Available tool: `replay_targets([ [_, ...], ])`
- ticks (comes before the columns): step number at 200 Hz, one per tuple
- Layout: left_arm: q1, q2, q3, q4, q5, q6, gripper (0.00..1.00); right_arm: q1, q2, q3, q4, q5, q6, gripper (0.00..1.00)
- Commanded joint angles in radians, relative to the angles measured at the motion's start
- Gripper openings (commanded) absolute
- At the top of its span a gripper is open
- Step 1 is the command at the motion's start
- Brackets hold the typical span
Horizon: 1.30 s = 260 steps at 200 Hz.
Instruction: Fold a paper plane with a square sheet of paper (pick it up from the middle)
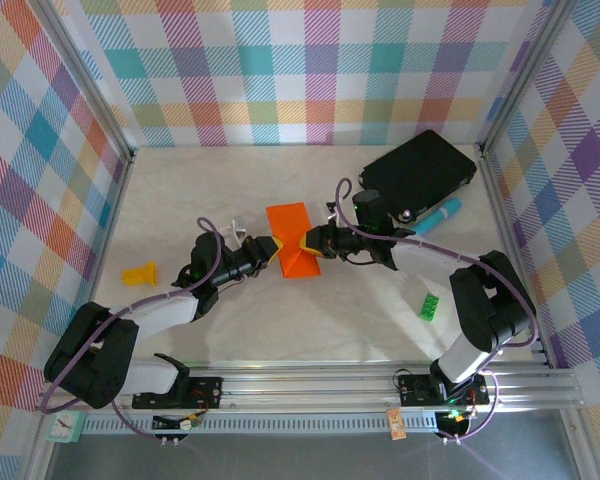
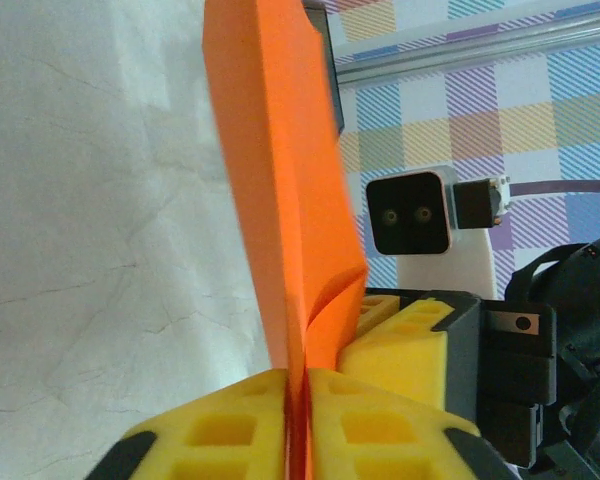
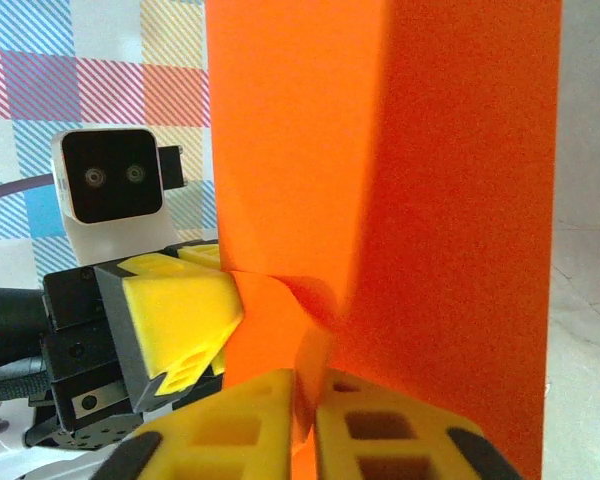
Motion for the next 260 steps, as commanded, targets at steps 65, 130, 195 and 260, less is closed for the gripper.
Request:
replay_targets([
  [65,0.070,-0.064,0.118,-0.488,-0.051,0.245,0.00,-0.058,-0.087,0.000,-0.221,0.273,-0.078,0.70],
  [130,0.074,-0.022,0.544,-1.412,-0.500,0.671,0.00,-0.069,-0.127,0.023,-0.346,0.505,-0.161,0.89],
  [195,-0.030,0.195,0.826,-1.752,-1.024,0.701,0.00,-0.087,-0.130,0.022,-0.404,0.572,-0.182,0.89],
  [260,-0.213,0.514,0.998,-1.800,-1.129,0.625,0.00,-0.112,-0.172,-0.019,-0.440,0.622,-0.181,0.89],
])
